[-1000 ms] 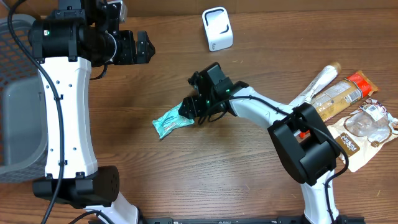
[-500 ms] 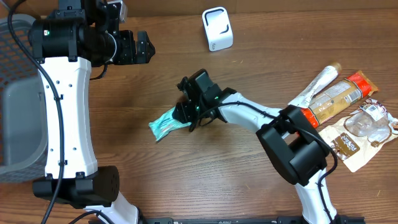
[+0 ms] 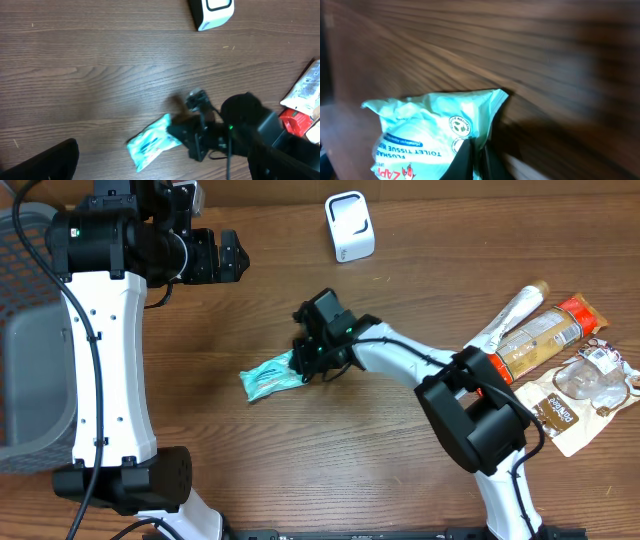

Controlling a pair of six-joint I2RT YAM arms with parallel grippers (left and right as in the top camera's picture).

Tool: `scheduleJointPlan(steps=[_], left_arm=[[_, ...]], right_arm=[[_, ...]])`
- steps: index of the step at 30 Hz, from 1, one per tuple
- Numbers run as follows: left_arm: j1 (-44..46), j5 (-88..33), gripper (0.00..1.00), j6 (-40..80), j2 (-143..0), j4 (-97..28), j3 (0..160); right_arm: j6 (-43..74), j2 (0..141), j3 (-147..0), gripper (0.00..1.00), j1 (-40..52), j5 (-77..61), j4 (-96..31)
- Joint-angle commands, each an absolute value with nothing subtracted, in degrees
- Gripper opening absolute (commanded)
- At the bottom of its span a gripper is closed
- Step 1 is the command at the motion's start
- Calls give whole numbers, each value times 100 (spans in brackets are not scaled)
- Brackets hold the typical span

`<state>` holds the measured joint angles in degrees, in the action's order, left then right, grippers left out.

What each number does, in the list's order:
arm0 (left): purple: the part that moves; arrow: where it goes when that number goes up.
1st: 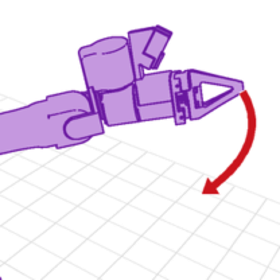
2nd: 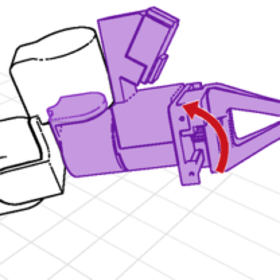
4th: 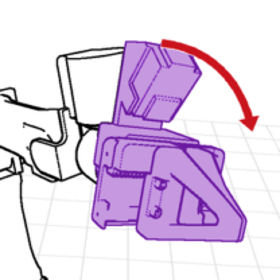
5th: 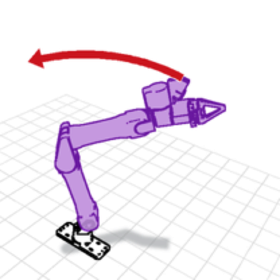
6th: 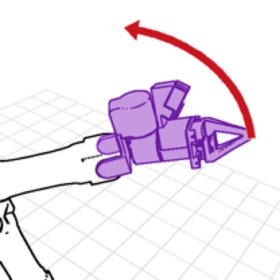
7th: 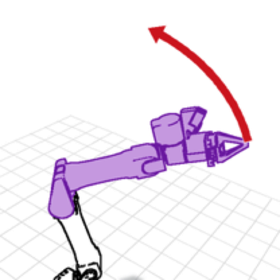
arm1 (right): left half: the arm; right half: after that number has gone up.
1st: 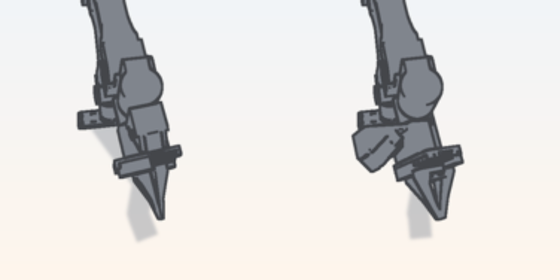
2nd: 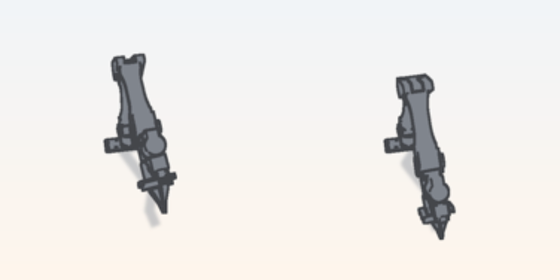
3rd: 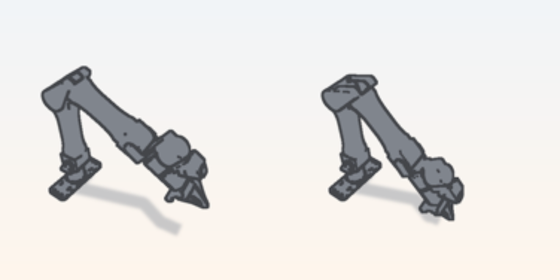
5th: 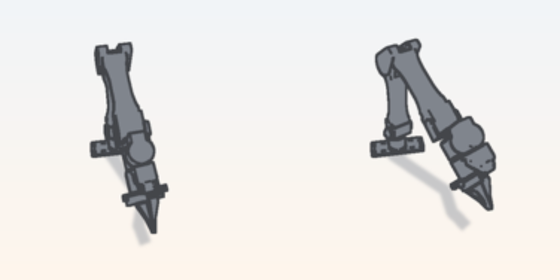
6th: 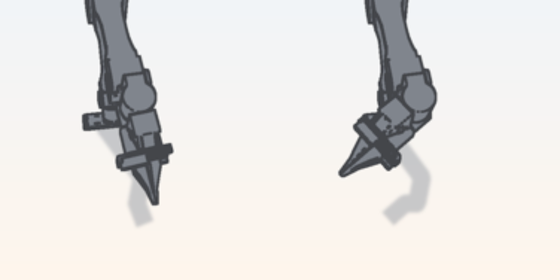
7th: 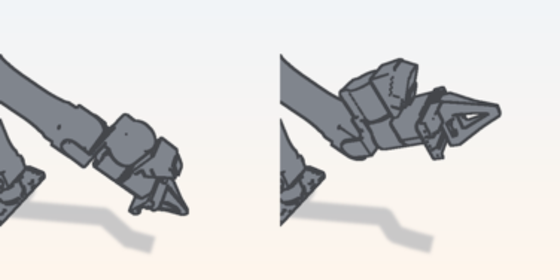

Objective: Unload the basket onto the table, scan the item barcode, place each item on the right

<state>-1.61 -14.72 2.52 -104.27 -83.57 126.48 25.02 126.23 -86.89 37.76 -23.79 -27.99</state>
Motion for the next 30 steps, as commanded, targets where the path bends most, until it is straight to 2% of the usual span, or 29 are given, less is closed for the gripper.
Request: scheduleJointPlan(steps=[1, 8, 15, 17, 19, 21, 23, 26, 30], left_arm=[[-148, -1459, 100, 126, -10447, -8355, 12665], [-148, -1457, 100, 126, -10447, -8355, 12665], [-148, -1459, 99, 126, -10447, -8355, 12665], [-148, -1459, 99, 126, -10447, -8355, 12665], [-148, -1459, 99, 126, -10447, -8355, 12665], [-148, -1459, 100, 126, -10447, -8355, 12665], [-148, -1459, 100, 126, -10447, -8355, 12665], [-148, -1459, 100, 126, -10447, -8355, 12665], [-148, -1459, 100, 126, -10447, -8355, 12665]], right_arm=[[2185, 12110, -8842, 4, 3592, -1297, -3277], [1424, 11000, -8864, 4, 3920, 1391, -4563], [1144, 10877, -8864, 4, 4641, 4209, -5612], [980, 10877, -8864, 4, 4825, 4377, -5686], [974, 10877, -8864, 4, 4956, 3933, -5649], [937, 10895, -8838, 35, 4987, 3114, -5430], [847, 10956, -8836, 47, 4965, 2318, -5059], [840, 11122, -8836, 50, 4943, 1634, -4451], [650, 11421, -8836, 56, 5028, 1616, -3959]])
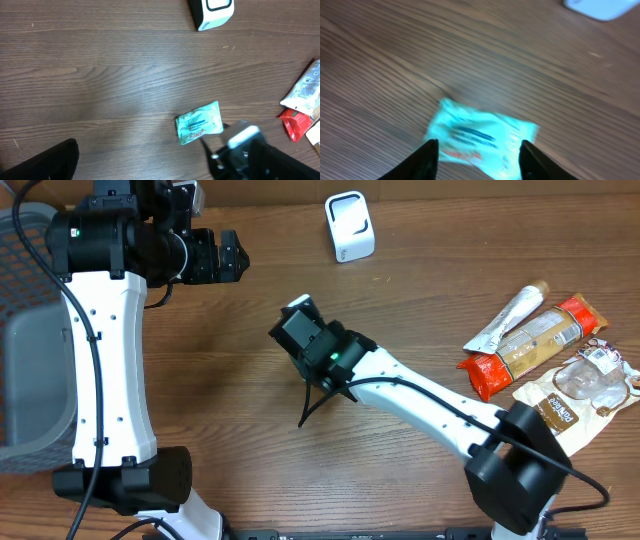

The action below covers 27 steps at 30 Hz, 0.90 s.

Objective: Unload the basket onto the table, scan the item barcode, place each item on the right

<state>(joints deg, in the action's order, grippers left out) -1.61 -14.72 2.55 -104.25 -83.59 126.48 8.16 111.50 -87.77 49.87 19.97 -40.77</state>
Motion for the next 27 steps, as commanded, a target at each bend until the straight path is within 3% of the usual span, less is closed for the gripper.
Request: scheduleJointPlan(steps=[1, 9, 21, 24, 26, 27], left_arm=[[-148, -1459, 100, 126, -10447, -8355, 12665], [-148, -1459, 99, 126, -10447, -8355, 12663], [-148, -1457, 100, 126, -10447, -8355, 12665], [-148, -1459, 100, 126, -10447, -8355, 12665], [-148, -1459, 99, 126, -10447, -8355, 12665], [-148, -1459, 100, 126, -10447, -8355, 12665]], right_arm=[[587, 11511, -8836, 59, 5068, 1619, -3903], [204, 12156, -8838, 62, 5334, 2176, -3529], [-202, 12908, -8836, 58, 5395, 2591, -3520], [-419, 13002, -8836, 50, 5398, 2611, -3542], [-421, 13002, -8836, 38, 5398, 2609, -3581], [-421, 13002, -8836, 26, 5398, 2611, -3583]])
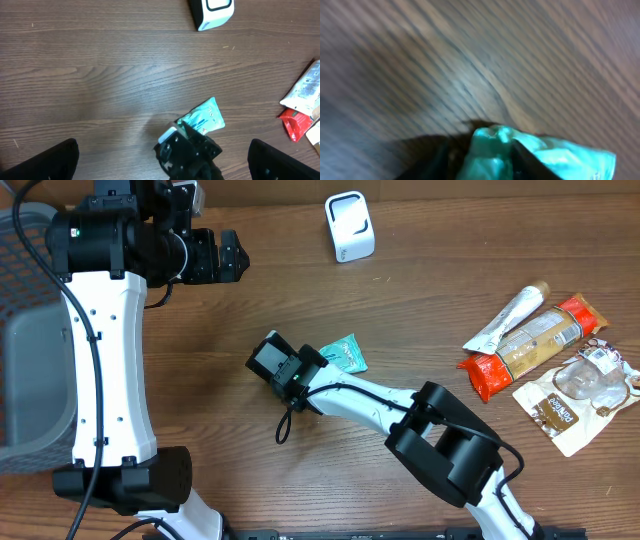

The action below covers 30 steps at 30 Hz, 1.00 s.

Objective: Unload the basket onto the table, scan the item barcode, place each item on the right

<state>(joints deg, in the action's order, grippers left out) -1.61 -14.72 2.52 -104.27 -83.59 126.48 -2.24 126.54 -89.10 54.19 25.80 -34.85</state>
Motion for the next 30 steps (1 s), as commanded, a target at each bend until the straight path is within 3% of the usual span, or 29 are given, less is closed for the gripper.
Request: scheduleJointPlan(steps=[1, 3, 9, 13, 17, 21, 27, 30], left_arm=[[-148, -1459, 100, 126, -10447, -8355, 12665], [-148, -1459, 100, 126, -10447, -8355, 12665], [-148, -1459, 100, 126, -10447, -8355, 12665], [-148, -1459, 99, 126, -10447, -8355, 12665], [-148, -1459, 100, 126, -10447, -8355, 12665], [-148, -1459, 99, 126, -10447, -8355, 12665], [-148, -1459, 100, 126, -10447, -8355, 12665], [-148, -1459, 99, 126, -10447, -8355, 12665]], right_arm=[[-440, 13002, -8836, 19, 5395, 2613, -3586], [-438, 13002, -8836, 4, 5367, 2698, -3583], [-263, 12978, -9013, 4, 5349, 2821, -3876], [-130, 12781, -9629, 4, 5280, 1944, -4641], [-163, 12418, -10361, 4, 5024, 504, -5325], [-198, 12020, -10997, 4, 4501, -1916, -5959], [-183, 11878, -10903, 4, 3577, -5577, -5887], [139, 11885, -10512, 4, 3227, -6248, -5457]])
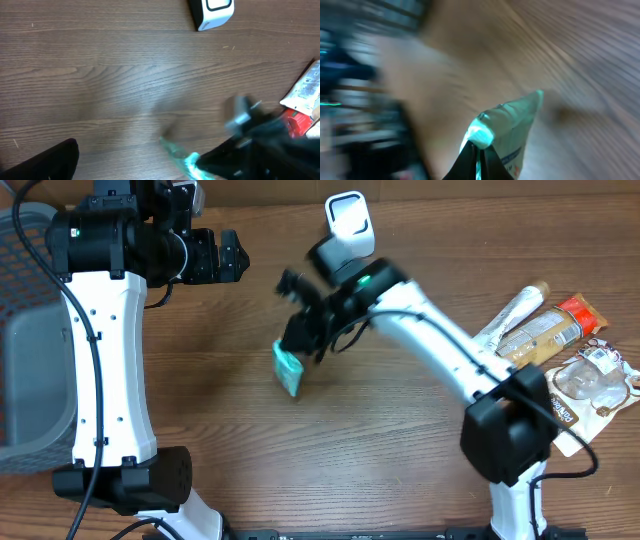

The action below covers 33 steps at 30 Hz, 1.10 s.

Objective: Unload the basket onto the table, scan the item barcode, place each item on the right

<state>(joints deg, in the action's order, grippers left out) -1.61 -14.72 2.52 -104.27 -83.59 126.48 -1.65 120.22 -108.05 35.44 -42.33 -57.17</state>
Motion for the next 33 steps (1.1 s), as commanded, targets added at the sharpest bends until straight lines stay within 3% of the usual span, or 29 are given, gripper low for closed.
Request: scheduleJointPlan(steps=[1, 9, 14, 15, 19, 22, 33], left_arm=[[-148, -1459, 99, 126, -10447, -8355, 12665], [-148, -1459, 99, 126, -10447, -8355, 12665], [-148, -1459, 100, 126, -10447, -8355, 12665], [-148, -1459, 100, 126, -10447, -8355, 12665], [-148, -1459, 100, 126, -10447, -8355, 12665], [-148, -1459, 100, 126, -10447, -8355, 12665], [-148, -1459, 100, 126, -10447, -8355, 12665]], right_arm=[[338, 11898, -10328, 4, 3127, -6248, -5251], [1798, 12027, -8442, 4, 2751, -5524, -3057], [1568, 12020, -8372, 5, 2659, -4287, -3168], [1481, 12018, -8425, 9, 2648, -4289, -3183], [1002, 12018, -8630, 46, 2639, -4112, -3221], [567, 12018, -8661, 60, 2661, -3500, -3218], [-1330, 12068, -9205, 74, 3133, -2495, -3492]])
